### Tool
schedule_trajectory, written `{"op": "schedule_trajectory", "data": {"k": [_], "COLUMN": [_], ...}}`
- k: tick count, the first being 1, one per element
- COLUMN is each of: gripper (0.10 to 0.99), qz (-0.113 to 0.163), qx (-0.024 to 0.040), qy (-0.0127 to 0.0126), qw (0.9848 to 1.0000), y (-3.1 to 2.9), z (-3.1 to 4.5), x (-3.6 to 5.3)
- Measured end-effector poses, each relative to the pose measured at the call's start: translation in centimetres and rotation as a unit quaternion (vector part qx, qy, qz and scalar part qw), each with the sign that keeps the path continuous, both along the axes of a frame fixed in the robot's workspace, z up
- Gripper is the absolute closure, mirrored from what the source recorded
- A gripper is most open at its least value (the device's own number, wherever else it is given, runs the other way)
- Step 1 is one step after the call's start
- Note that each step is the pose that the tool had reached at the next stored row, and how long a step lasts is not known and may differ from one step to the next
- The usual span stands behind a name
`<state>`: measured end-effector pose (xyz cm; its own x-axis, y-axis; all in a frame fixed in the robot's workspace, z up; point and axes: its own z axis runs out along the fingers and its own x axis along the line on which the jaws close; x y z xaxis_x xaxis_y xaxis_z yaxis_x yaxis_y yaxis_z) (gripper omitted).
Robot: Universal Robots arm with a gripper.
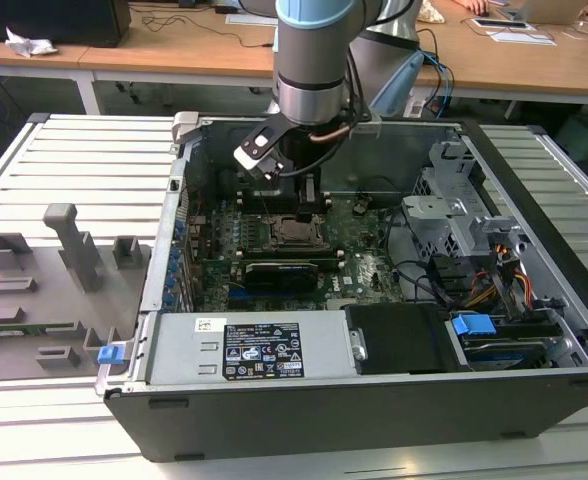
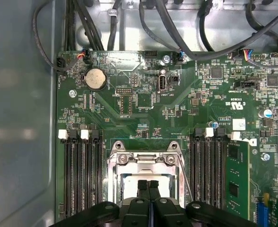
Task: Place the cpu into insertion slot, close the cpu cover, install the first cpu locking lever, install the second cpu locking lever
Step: 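Install the first cpu locking lever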
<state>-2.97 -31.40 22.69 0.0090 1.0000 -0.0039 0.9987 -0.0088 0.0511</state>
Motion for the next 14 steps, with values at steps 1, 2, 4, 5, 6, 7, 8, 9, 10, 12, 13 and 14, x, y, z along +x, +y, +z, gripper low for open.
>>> {"op": "schedule_trajectory", "data": {"k": [1,2,4,5,6,7,8,9,10,12,13,14], "gripper": [0.98,0.98,0.98,0.98,0.98,0.98,0.98,0.98,0.98,0.98,0.98,0.98], "qz": [0.0,0.0,0.0,0.0,0.0,0.0,0.0,0.0,0.0,-0.001,-0.001,-0.001], "qx": [0.0,0.0,-0.0001,-0.0001,-0.0001,-0.0001,-0.0001,-0.0001,-0.0001,-0.0002,-0.0002,-0.0002], "qy": [0.0,0.0,0.0,0.0,0.0,0.0,0.0,0.0,0.0,0.0,0.0,0.0], "qw": [1.0,1.0,1.0,1.0,1.0,1.0,1.0,1.0,1.0,1.0,1.0,1.0], "y": [0.0,0.0,0.0,0.0,0.0,0.0,0.0,0.0,0.0,0.0,0.0,0.0], "z": [0.18,0.32,0.64,0.85,0.95,1.02,1.16,1.23,1.3,1.59,1.7,1.8], "x": [0.0,0.0,0.0,0.0,0.0,0.0,0.0,0.0,0.0,0.0,0.0,0.0]}}
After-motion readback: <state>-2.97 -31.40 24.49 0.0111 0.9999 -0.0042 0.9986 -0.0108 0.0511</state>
